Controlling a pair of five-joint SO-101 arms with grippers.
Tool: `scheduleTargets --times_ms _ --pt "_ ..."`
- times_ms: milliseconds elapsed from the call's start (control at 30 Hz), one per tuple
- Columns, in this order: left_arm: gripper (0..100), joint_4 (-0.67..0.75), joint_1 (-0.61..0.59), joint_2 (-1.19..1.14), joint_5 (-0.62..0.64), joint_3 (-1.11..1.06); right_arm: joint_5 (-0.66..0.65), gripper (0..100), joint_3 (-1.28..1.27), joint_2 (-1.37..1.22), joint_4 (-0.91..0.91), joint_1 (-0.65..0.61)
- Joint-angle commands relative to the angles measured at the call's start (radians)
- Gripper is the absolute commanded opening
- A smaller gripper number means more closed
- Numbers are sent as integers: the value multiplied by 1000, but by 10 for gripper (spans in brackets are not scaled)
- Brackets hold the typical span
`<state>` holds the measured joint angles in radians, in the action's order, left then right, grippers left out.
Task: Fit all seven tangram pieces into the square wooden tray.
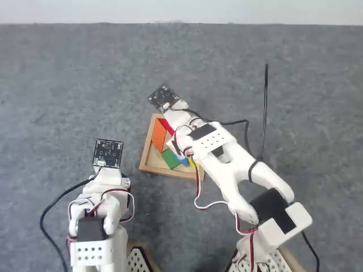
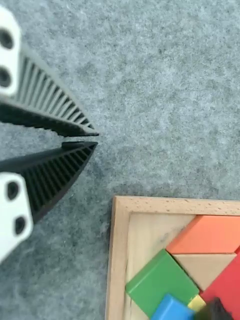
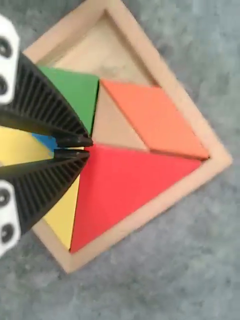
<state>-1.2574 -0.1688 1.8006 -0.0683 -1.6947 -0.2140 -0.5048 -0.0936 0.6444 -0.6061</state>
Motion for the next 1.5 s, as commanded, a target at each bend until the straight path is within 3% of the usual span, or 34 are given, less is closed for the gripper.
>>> scheduleTargets --times_ms 0,500,867,1233,1467 --pt "21 -3 6 17 -2 10 -9 6 21 10 -5 44" --pt "21 -3 6 17 -2 10 -14 6 -20 13 19 47" --pt "21 -3 6 17 -2 10 -3 6 -41 33 183 50" --pt "21 -3 6 17 -2 10 20 6 -233 343 122 50" --pt "21 -3 6 17 -2 10 71 7 -198 328 -24 -2"
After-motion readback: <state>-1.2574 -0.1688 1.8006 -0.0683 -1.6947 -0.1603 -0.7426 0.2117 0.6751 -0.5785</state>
